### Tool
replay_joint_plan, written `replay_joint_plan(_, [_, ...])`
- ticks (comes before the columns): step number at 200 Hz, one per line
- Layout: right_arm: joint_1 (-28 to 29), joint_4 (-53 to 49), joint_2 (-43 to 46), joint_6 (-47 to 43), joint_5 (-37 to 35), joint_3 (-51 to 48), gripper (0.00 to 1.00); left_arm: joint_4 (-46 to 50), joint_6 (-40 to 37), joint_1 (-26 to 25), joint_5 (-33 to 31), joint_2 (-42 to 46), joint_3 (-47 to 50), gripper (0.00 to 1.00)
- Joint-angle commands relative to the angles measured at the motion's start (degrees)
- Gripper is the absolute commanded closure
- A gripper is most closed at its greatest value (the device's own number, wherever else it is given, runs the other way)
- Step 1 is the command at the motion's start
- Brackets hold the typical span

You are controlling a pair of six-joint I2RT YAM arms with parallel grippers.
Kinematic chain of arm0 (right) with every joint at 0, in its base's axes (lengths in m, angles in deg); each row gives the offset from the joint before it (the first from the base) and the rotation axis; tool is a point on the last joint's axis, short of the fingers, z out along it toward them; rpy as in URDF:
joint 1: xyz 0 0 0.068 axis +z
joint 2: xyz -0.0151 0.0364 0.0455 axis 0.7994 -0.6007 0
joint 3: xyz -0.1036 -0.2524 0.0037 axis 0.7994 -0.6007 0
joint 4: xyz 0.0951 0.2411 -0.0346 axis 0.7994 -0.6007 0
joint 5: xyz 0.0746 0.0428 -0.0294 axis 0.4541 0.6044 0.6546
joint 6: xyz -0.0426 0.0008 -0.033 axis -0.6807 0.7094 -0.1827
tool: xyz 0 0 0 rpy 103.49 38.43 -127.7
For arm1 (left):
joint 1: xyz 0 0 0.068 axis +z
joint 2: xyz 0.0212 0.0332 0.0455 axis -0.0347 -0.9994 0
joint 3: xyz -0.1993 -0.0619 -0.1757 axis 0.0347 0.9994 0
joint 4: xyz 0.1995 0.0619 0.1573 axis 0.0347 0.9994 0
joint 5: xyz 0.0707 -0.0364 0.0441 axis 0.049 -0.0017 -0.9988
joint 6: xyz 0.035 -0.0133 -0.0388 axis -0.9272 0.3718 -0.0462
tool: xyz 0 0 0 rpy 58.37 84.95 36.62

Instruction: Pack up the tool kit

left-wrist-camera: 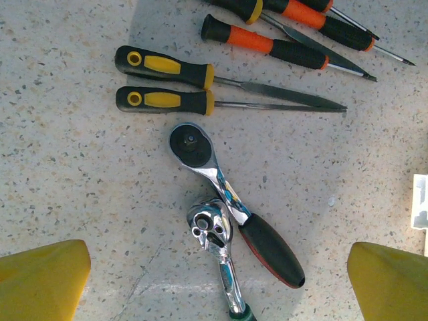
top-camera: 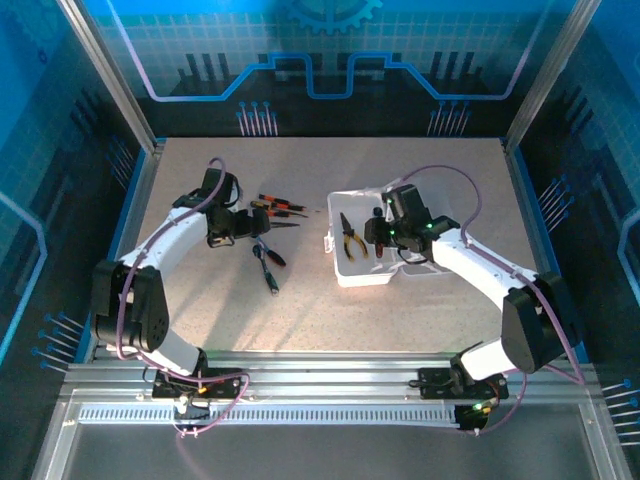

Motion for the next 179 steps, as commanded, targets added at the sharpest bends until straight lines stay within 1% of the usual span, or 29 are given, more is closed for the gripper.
replay_joint_plan(1, [0.8,-3.3,2.6,-1.8,-0.3,2.7,0.52,-0.9,-0.4,-0.1,1.3,-0.9,0.4,0.01])
replay_joint_plan(12, [1.0,-4.4,3.4,-2.5,-0.7,3.5,0.48,-1.0,-0.5,-0.1,1.2,-1.3,0.3,0.01])
replay_joint_plan(30, [1.3,-5.9,5.0,-4.1,-1.0,5.1,0.39,-0.8,-1.0,-0.1,0.9,-3.1,-0.8,0.01])
replay_joint_plan(34, [1.5,-6.1,5.3,-4.9,-0.5,5.7,0.33,-0.5,-1.1,-0.1,0.6,-3.7,-1.4,0.01])
replay_joint_plan(35, [1.5,-6.1,5.3,-4.9,-0.5,5.7,0.33,-0.5,-1.1,-0.1,0.6,-3.9,-1.6,0.01])
replay_joint_plan(48, [2.1,-7.9,5.3,-7.9,1.5,8.4,0.14,0.1,-1.1,-0.1,-0.4,-6.2,-3.1,0.01])
replay_joint_plan(52, [2.4,-8.3,5.1,-9.1,2.2,9.1,0.02,0.3,-0.9,-0.1,-0.8,-7.0,-3.5,0.01])
replay_joint_plan(54, [2.5,-8.5,5.0,-9.6,2.7,9.5,0.00,0.4,-0.7,-0.1,-1.1,-7.4,-3.8,0.01])
replay_joint_plan(61, [2.9,-9.3,4.4,-11.5,4.2,10.9,0.00,0.6,-0.2,-0.1,-1.9,-8.6,-4.4,0.01])
replay_joint_plan(88, [4.4,-10.7,2.1,-14.3,5.3,13.0,0.00,0.3,1.2,0.1,-5.3,-12.3,-5.8,0.01])
replay_joint_plan(126, [5.1,-9.6,-0.1,-14.7,7.1,13.0,0.00,-1.2,1.9,1.0,-5.9,-14.9,-6.7,0.01])
replay_joint_plan(147, [5.1,-9.3,-0.4,-15.0,7.4,13.1,0.00,-2.0,2.0,1.6,-6.0,-16.0,-7.4,0.06])
replay_joint_plan(179, [5.1,-9.3,-0.9,-15.6,7.6,13.2,0.00,-2.6,2.1,2.7,-5.6,-18.3,-8.9,0.20])
